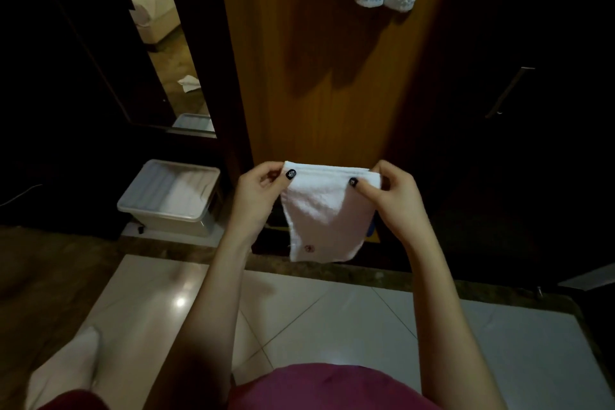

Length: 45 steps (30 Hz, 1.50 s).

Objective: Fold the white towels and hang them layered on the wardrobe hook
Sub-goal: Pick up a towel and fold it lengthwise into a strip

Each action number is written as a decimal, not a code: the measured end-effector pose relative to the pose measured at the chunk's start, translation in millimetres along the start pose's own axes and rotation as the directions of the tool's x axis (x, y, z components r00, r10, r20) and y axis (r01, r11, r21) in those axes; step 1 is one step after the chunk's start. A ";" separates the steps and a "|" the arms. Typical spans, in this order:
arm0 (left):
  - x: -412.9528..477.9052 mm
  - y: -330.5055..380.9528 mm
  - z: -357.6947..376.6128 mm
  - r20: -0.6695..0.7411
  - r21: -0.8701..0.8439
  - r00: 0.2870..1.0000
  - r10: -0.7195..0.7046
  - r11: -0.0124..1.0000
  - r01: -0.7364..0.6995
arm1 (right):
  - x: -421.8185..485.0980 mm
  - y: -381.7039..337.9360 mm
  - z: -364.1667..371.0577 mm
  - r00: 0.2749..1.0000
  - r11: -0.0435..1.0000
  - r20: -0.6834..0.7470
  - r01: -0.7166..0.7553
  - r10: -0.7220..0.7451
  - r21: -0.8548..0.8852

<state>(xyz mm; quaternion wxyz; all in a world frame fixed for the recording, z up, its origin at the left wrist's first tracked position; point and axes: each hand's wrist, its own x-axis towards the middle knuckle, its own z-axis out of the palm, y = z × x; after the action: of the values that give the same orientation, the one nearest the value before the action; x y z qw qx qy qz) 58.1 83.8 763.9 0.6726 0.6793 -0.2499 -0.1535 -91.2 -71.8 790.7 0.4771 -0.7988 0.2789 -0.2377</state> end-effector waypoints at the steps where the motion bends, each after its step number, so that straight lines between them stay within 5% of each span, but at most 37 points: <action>1: -0.2 1.2 0.1 0.017 -0.016 1.000 -0.020 1.000 0.021 | 0.5 -0.7 -0.7 1.000 0.999 -0.016 0.005 -0.004 0.039; 10: 2.6 20.7 -7.8 0.077 -0.074 0.993 0.089 0.994 -0.083 | 8.3 -5.9 -9.9 0.974 0.961 0.217 -0.117 0.062 0.251; 14: 6.9 19.9 -6.9 0.009 0.080 0.991 0.133 0.988 -0.133 | 7.3 -8.6 -10.9 0.990 0.961 0.136 -0.069 0.033 0.267; 17: 7.4 11.7 -2.0 -0.064 0.367 0.977 0.205 0.915 -0.168 | 8.9 -7.0 -5.6 1.000 0.993 0.014 0.019 -0.021 0.118; 22: 1.2 6.2 15.0 -0.147 0.512 0.961 0.235 0.849 -0.129 | 6.6 1.2 7.9 0.981 0.989 -0.194 -0.011 -0.018 -0.149; 25: -4.3 9.0 25.3 -0.151 0.449 0.966 0.208 0.885 -0.121 | -2.8 -5.9 17.9 0.964 0.988 -0.264 -0.002 -0.039 -0.153; 30: -9.2 17.2 33.4 -0.210 0.372 0.938 0.276 0.910 -0.184 | -14.7 -18.9 25.4 0.984 0.996 -0.162 0.066 -0.075 -0.062; 34: -7.7 21.1 23.2 -0.256 0.052 0.962 0.094 0.995 -0.083 | -13.1 -26.5 5.7 0.993 0.993 -0.011 0.115 -0.115 -0.006; 39: -13.7 28.8 25.0 -0.090 -0.051 0.994 0.069 0.996 -0.074 | -16.4 -32.8 4.7 0.955 0.993 0.297 -0.024 -0.010 0.113; 45: -17.9 40.1 11.2 0.078 -0.132 0.992 0.100 0.987 -0.089 | -19.6 -47.5 9.5 0.985 0.986 0.074 0.162 -0.159 -0.033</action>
<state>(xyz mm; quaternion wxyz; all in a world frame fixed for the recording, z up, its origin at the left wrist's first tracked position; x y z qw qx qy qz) 31.9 85.5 800.8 0.7104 0.6149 -0.2996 -0.1655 -89.0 -34.2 826.9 0.4501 -0.8358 0.2012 -0.2414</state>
